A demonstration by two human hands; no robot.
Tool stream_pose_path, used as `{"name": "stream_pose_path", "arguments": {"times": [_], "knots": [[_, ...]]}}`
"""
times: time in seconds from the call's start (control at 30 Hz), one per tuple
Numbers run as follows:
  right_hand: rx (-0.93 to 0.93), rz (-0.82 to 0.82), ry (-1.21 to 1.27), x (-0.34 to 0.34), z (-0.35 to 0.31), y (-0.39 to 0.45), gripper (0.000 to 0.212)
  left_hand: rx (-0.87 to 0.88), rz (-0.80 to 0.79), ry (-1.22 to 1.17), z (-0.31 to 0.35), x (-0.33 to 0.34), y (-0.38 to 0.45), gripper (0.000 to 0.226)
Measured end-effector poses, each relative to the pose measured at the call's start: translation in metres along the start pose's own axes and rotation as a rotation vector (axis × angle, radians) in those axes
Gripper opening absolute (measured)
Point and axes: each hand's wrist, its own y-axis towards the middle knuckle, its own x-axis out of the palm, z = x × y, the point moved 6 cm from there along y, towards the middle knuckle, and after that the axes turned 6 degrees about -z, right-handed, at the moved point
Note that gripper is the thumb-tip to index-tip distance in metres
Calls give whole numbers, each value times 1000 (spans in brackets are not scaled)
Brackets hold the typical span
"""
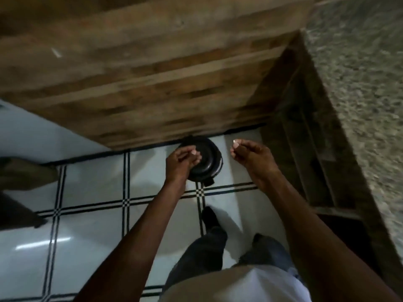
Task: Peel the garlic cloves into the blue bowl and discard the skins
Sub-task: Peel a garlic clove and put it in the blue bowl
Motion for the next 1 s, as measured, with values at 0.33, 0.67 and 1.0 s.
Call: {"name": "stream_pose_path", "arguments": {"times": [0.33, 0.67, 1.0], "knots": [[134, -68, -154, 73, 50, 74, 10, -108, 131, -112, -18, -93, 44, 23], [246, -17, -162, 96, 95, 145, 15, -161, 182, -87, -39, -114, 91, 13], [361, 33, -192, 46, 226, 244, 30, -295, 149, -172, -177, -102, 183, 10]]}}
